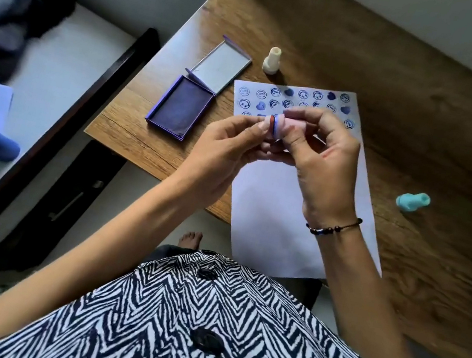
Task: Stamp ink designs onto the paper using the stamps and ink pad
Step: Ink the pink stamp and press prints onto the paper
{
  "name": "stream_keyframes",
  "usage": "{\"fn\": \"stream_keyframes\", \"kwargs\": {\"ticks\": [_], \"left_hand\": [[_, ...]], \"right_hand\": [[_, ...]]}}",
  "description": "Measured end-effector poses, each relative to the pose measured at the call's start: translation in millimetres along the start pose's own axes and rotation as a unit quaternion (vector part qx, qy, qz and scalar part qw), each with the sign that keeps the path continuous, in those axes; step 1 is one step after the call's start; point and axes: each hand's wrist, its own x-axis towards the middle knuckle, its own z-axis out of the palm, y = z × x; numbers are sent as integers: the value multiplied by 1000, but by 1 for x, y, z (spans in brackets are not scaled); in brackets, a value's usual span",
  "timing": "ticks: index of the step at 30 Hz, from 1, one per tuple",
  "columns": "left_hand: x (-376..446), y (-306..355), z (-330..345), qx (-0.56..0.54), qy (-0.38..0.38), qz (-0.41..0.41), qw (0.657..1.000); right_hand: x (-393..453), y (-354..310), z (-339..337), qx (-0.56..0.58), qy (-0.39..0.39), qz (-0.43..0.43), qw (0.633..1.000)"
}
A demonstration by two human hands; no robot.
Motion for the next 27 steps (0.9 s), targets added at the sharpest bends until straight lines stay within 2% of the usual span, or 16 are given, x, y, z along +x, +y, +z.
{"fn": "stream_keyframes", "kwargs": {"ticks": [3,11,16,19,21,23,25,27], "left_hand": [[-1,0,1,25,3,14,1000],[-2,0,-6,126,18,32,991],[3,2,-5,129,22,20,991],[18,15,1,181,-1,29,983],[35,22,5,226,1,36,973],[52,26,9,219,48,47,973],[64,24,11,169,109,55,978],[67,20,11,128,134,50,981]], "right_hand": [[-1,1,0,-49,7,-24,999],[-4,3,1,-95,-2,-45,994],[-7,8,5,-67,15,-32,997],[7,5,1,-62,32,-45,997],[31,6,-3,-99,29,-68,992],[65,9,-4,-163,39,-96,981],[104,16,-4,-267,53,-119,955],[138,24,0,-375,36,-120,919]]}}
